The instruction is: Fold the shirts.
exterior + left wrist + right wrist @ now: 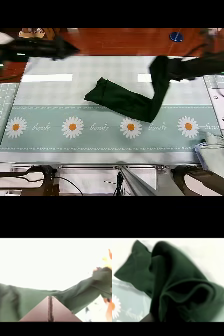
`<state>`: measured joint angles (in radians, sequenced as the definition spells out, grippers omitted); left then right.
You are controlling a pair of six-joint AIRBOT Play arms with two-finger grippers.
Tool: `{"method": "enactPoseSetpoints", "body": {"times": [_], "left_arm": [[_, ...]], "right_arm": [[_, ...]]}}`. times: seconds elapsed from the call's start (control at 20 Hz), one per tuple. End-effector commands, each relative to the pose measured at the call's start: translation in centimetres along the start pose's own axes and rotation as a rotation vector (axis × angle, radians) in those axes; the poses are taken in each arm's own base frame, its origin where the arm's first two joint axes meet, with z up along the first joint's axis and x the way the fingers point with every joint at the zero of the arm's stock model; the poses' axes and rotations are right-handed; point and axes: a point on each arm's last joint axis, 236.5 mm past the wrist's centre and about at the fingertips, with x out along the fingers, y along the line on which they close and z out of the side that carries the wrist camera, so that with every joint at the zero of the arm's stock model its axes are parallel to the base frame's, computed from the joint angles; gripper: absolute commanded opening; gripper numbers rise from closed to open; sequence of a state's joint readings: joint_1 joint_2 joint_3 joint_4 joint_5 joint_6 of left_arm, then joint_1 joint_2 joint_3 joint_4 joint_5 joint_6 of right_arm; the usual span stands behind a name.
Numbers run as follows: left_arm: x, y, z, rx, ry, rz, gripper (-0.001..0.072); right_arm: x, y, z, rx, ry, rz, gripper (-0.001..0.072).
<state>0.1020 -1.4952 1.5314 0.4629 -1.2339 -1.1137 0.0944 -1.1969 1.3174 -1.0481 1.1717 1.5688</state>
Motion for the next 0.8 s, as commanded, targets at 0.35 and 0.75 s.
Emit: {"method": "enactPoseSetpoints", "body": {"times": [0.35,0.75], "left_arm": [[-10.4,0.1,-1.2,0.038,0.011,0.086,0.0034],[-7.2,0.2,-4.0,0.114,0.154,0.160,0.0034]], "right_arm": [[19.4,12.3,0.2,0.146,-0.153,0.253,0.0029],[20.7,14.8,-0.8,0.213,-0.165,0.303,0.0410]]}}
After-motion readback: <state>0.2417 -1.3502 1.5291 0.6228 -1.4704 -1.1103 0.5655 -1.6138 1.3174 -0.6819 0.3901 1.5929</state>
